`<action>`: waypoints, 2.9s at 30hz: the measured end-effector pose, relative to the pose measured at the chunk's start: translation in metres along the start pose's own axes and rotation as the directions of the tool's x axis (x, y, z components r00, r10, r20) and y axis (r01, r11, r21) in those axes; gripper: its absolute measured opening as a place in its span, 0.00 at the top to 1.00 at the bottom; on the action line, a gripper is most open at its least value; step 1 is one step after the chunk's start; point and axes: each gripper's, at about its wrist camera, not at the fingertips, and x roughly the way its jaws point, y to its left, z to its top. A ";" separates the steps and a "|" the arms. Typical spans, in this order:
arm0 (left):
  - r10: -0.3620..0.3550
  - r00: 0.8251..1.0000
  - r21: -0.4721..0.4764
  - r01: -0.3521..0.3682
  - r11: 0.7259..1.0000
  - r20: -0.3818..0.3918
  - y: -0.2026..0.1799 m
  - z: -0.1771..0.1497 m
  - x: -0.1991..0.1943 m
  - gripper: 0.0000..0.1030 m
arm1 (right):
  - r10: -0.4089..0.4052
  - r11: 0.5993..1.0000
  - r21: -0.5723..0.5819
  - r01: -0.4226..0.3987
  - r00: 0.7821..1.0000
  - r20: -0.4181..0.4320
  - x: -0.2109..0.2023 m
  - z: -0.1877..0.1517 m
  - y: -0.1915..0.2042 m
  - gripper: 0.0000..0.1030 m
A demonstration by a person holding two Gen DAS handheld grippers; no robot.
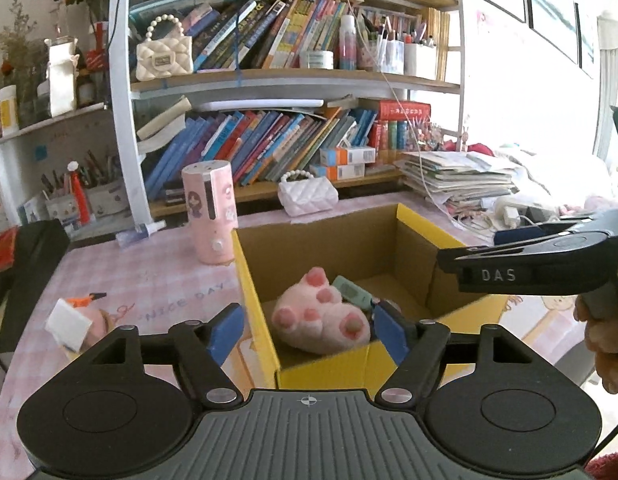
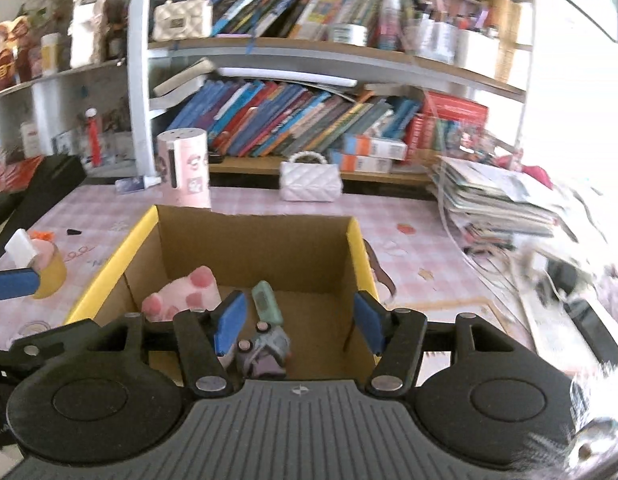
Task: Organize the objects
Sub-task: 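Withdraw both tools from the yellow box back over the table, then grasp the white charger cube with left gripper while right gripper grasps the pink plush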
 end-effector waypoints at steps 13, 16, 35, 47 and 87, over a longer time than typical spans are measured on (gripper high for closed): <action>0.016 0.995 -0.064 -0.023 0.998 -0.096 0.028 -0.046 -0.039 0.22 | -0.075 0.994 0.068 0.084 0.988 -0.133 -0.037 -0.064 0.043 0.32; 0.022 0.992 -0.074 -0.031 0.997 -0.126 0.033 -0.056 -0.045 0.22 | -0.074 0.993 0.082 0.089 0.983 -0.169 -0.043 -0.076 0.050 0.32; 0.055 0.971 -0.090 -0.078 0.993 -0.234 0.059 -0.097 -0.084 0.20 | 0.016 0.997 0.081 0.007 0.962 -0.273 -0.068 -0.115 0.101 0.28; 0.111 0.969 -0.127 -0.142 0.982 -0.219 0.086 -0.102 -0.105 0.20 | 0.081 0.997 0.023 -0.078 0.964 -0.255 -0.076 -0.109 0.136 0.27; 0.282 0.932 -0.227 -0.332 0.915 -0.226 0.174 -0.094 -0.092 0.19 | 0.273 0.944 -0.118 -0.308 0.931 -0.244 -0.016 -0.061 0.232 0.24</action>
